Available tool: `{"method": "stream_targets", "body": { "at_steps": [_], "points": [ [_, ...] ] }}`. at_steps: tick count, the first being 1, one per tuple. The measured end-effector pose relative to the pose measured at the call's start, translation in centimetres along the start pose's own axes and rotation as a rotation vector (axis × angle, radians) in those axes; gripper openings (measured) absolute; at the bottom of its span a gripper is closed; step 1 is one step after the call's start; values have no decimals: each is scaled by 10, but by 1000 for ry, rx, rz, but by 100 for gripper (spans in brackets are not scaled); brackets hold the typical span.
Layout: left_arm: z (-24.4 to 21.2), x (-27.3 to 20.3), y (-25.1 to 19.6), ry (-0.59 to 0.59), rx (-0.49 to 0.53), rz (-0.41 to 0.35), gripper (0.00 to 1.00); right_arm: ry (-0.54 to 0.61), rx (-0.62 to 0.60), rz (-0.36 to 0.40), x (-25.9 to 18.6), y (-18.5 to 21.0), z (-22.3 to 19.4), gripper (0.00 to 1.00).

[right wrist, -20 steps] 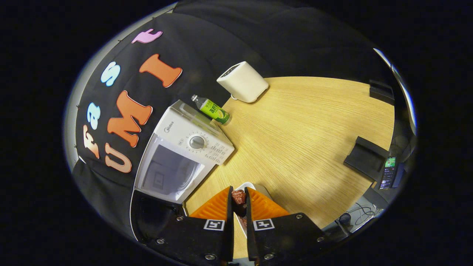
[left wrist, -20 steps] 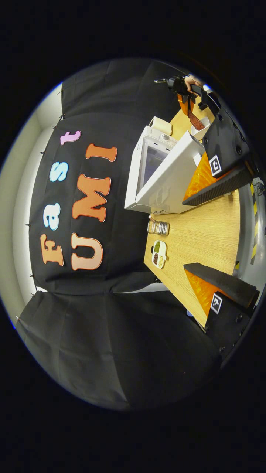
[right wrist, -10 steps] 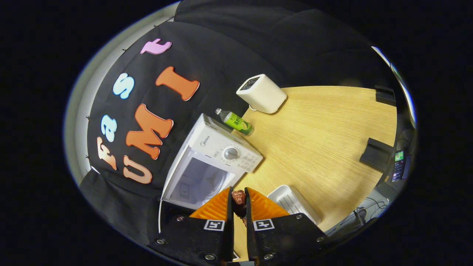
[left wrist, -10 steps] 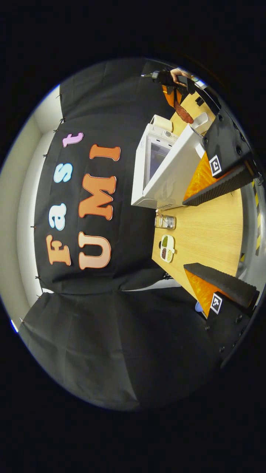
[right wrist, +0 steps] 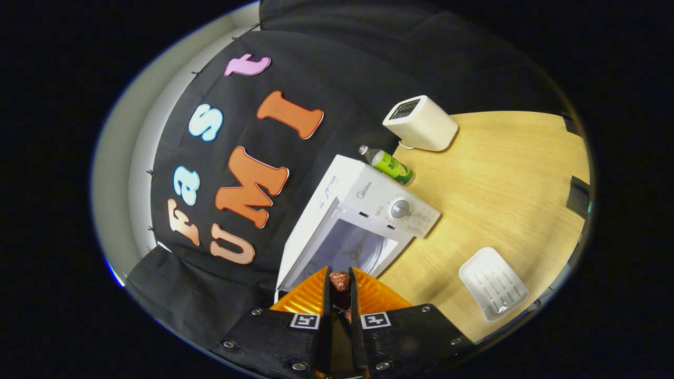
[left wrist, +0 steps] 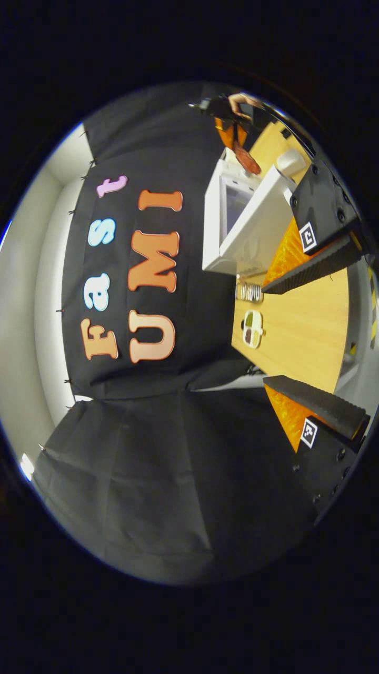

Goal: Open the microwave oven with the left hand, put the food in, and close the microwave oven.

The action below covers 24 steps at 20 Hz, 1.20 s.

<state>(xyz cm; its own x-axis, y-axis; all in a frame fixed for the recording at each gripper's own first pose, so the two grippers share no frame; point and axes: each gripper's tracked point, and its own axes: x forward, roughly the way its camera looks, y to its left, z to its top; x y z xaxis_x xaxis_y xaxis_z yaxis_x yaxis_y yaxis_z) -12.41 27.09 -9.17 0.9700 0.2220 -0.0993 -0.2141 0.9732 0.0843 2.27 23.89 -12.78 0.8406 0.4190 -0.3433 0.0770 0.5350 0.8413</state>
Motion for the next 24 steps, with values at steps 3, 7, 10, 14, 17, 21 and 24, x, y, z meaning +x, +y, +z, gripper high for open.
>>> {"method": "stream_targets", "body": {
  "at_steps": [3,7,10,14,17,21,24],
  "points": [
    [-1,-6,-25,-2,60,-57,95,15,17,24,20,19,-14,14],
    [26,-2,-26,-39,-66,-99,97,27,35,52,36,39,-28,13],
    [39,4,-14,-54,-95,-73,100,13,24,52,51,48,-31,14],
    [41,11,4,-56,-131,-22,100,-17,51,42,79,51,-33,13],
    [35,17,13,-43,-132,7,100,-33,45,7,105,45,-38,14],
    [26,29,21,-38,-92,37,95,-56,37,-29,134,37,-45,14],
    [16,45,6,-21,-148,-1,98,-57,7,-74,160,24,-53,13]
  ]
}}
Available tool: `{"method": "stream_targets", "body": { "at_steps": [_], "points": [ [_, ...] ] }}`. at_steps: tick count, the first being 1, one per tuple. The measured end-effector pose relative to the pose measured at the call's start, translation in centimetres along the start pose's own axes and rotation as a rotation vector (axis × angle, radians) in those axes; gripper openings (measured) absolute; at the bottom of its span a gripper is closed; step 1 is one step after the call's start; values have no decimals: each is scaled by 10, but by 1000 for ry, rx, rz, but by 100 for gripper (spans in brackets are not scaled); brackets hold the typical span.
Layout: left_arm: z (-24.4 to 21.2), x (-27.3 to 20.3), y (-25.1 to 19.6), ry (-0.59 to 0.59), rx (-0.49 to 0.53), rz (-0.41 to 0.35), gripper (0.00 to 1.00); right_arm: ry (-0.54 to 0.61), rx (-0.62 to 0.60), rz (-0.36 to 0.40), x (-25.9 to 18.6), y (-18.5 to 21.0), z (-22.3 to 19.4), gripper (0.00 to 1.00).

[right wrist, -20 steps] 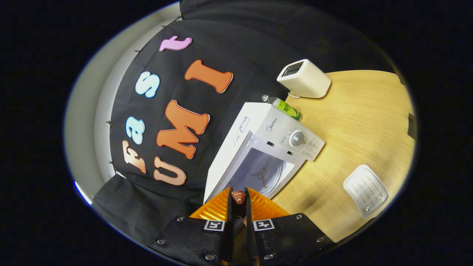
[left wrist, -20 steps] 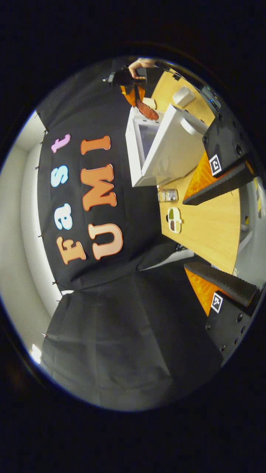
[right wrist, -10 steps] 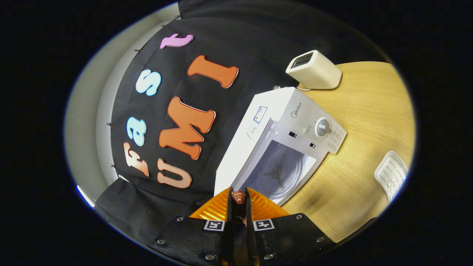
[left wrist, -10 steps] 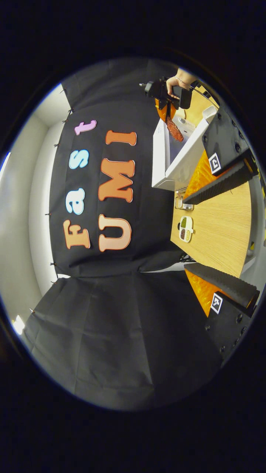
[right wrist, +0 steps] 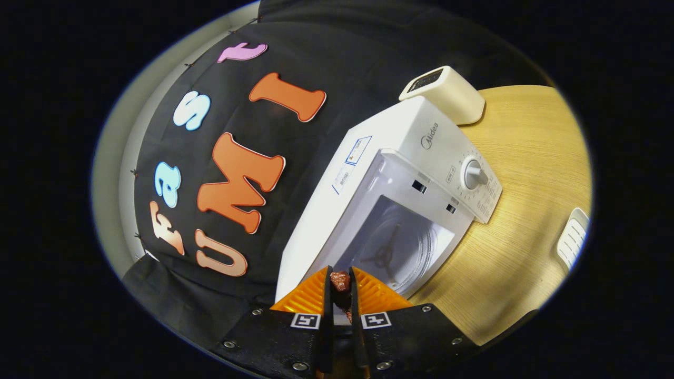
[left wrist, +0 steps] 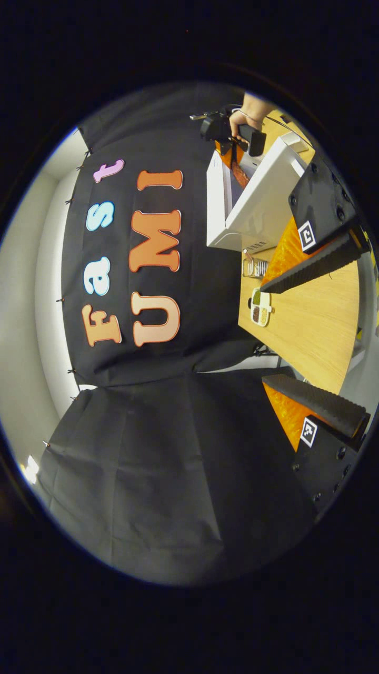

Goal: Open the microwave oven with the left hand, put the food in, and close the microwave oven.

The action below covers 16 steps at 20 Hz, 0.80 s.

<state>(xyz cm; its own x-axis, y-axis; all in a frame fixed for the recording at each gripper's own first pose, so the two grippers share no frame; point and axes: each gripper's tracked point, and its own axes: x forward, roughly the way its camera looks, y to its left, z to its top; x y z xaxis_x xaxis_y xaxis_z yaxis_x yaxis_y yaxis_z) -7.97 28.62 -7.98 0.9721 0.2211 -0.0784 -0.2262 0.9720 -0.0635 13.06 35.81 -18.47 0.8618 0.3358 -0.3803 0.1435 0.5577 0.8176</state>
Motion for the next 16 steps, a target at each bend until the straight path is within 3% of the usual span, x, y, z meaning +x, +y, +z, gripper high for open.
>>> {"method": "stream_targets", "body": {
  "at_steps": [2,10,14,15,16],
  "points": [
    [5,14,6,-9,-71,19,95,2,1,-23,21,-7,-7,14],
    [-17,46,17,60,-69,80,96,-35,-12,-107,95,-39,-16,14],
    [-26,50,21,88,-71,108,96,-31,-65,-162,112,-56,-26,19],
    [-25,50,22,89,-75,110,96,-27,-104,-176,112,-61,-29,22],
    [-26,52,22,92,-78,113,96,-19,-141,-186,112,-66,-31,43]
  ]
}}
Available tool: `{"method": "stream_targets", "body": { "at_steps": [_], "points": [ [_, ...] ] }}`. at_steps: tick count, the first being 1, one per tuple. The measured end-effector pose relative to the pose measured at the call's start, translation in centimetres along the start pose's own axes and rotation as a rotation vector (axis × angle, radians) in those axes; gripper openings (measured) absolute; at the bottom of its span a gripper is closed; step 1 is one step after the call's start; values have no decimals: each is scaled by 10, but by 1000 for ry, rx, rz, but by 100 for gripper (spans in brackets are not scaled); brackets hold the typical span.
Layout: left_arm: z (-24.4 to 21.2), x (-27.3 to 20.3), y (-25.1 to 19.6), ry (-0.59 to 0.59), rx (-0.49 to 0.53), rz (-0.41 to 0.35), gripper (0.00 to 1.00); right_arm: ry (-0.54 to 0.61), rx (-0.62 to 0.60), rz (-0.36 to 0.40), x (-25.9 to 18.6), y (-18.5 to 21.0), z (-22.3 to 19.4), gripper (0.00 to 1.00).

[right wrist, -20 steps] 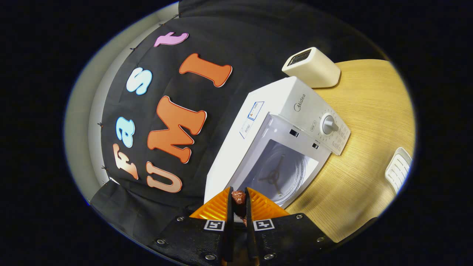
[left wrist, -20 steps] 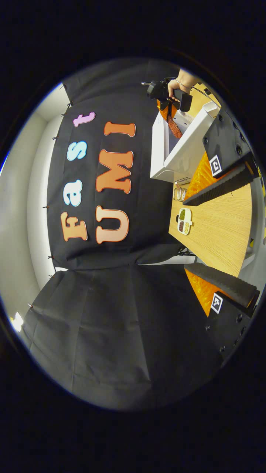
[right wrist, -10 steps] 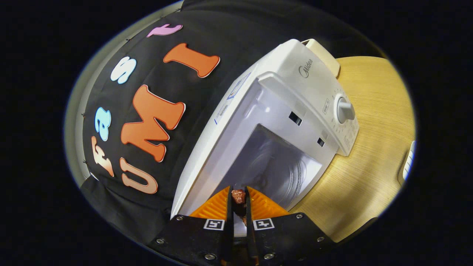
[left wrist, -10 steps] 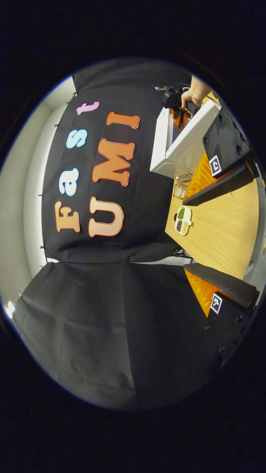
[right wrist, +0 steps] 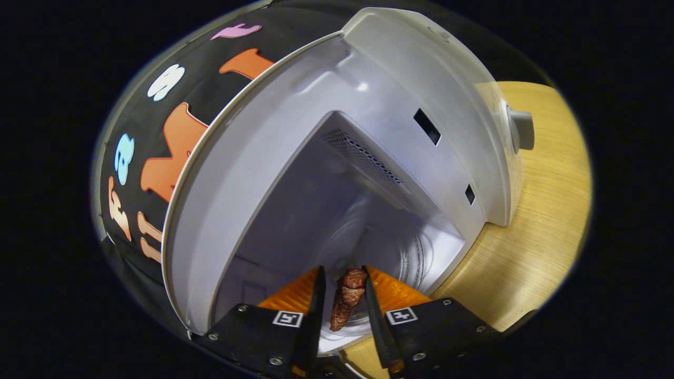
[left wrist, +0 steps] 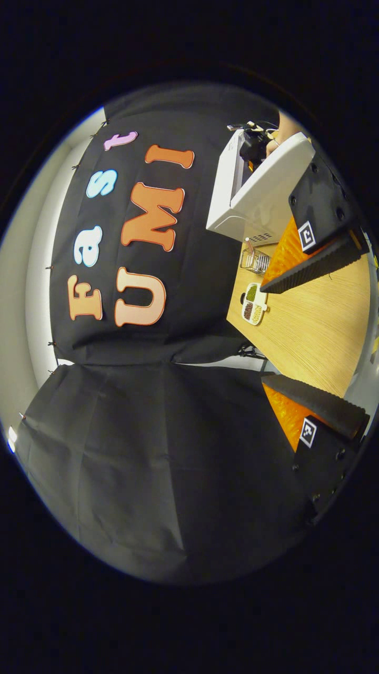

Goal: Open the microwave oven with the left hand, put the food in, and close the microwave oven.

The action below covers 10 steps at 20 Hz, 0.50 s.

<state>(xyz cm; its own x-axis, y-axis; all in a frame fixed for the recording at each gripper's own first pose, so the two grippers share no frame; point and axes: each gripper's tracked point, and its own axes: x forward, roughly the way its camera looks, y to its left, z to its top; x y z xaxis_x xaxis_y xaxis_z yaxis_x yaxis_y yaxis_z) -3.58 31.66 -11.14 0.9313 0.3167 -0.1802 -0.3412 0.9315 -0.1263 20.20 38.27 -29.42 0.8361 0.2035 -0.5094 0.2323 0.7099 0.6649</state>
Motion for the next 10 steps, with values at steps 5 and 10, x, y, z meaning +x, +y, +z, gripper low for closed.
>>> {"method": "stream_targets", "body": {
  "at_steps": [5,10],
  "points": [
    [-4,-4,-7,12,-1,-13,96,-64,-204,-53,-15,-14,15,93],
    [-4,-16,-7,4,7,-21,96,-107,-336,-19,-35,0,29,94]
  ]
}}
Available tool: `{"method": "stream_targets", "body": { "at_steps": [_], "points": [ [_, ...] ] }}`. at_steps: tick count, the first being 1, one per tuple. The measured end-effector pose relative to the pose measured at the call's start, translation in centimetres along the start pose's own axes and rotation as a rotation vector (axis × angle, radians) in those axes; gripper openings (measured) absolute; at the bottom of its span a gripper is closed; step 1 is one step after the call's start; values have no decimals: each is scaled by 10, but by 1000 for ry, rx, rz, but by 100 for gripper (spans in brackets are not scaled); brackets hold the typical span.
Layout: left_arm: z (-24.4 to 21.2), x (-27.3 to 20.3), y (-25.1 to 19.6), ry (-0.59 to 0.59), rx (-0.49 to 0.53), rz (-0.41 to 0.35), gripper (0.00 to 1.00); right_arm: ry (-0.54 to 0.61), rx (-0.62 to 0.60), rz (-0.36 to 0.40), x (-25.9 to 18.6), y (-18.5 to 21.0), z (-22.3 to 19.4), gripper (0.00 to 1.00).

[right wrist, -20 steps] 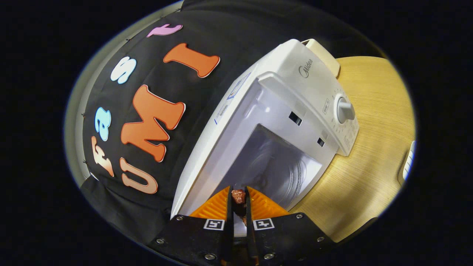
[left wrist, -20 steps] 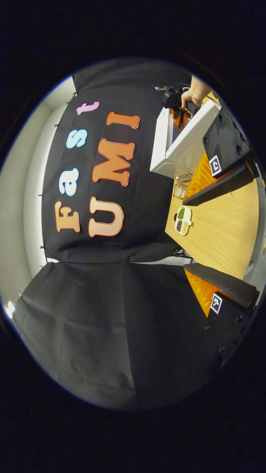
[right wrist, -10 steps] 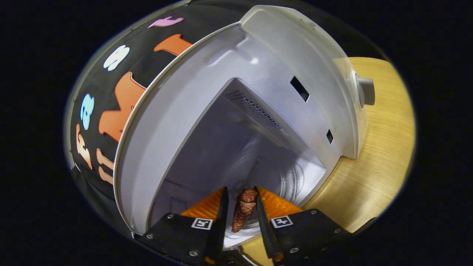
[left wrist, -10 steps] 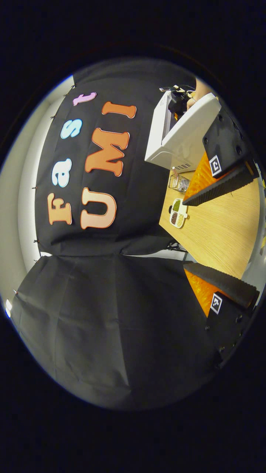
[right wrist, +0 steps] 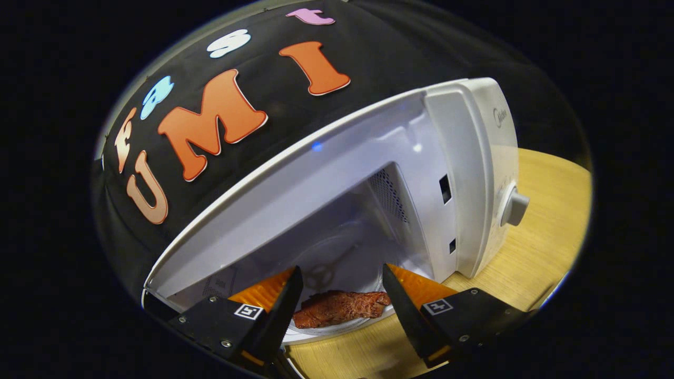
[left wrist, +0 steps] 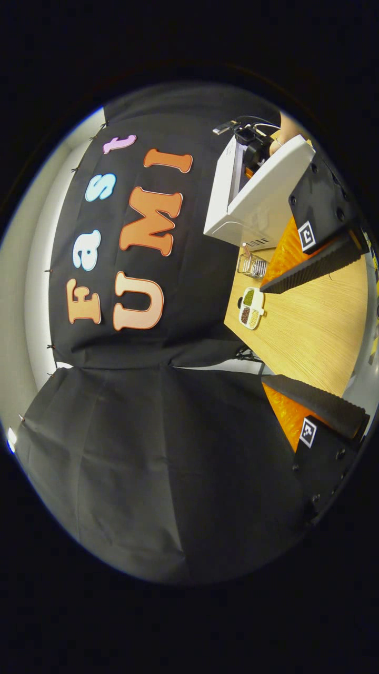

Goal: Open the microwave oven with the left hand, put the food in, and close the microwave oven.

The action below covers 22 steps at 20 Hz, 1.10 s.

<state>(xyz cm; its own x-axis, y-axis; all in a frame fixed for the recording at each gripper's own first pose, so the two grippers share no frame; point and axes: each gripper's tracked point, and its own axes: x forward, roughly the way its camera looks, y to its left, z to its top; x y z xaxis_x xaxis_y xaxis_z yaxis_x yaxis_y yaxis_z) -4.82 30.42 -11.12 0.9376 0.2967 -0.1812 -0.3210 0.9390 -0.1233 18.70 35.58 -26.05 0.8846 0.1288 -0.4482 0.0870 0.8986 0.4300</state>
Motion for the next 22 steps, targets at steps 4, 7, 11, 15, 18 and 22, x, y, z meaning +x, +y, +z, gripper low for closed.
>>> {"method": "stream_targets", "body": {
  "at_steps": [4,7,11,15,18,22],
  "points": [
    [2,-17,1,-13,8,-10,99,-38,-97,25,-28,2,16,94],
    [1,-28,-2,-24,10,-33,99,-68,-166,54,-58,-2,32,94],
    [-3,-38,-7,-33,21,-75,96,-122,-278,93,-105,-9,62,94],
    [-4,-40,-17,-41,29,-119,96,-185,-351,135,-156,-13,102,94],
    [-5,-37,-32,-49,62,-157,96,-223,-369,146,-187,-20,136,94],
    [-16,-25,-50,-33,48,-201,96,-280,-370,139,-219,-32,177,94]
  ]
}}
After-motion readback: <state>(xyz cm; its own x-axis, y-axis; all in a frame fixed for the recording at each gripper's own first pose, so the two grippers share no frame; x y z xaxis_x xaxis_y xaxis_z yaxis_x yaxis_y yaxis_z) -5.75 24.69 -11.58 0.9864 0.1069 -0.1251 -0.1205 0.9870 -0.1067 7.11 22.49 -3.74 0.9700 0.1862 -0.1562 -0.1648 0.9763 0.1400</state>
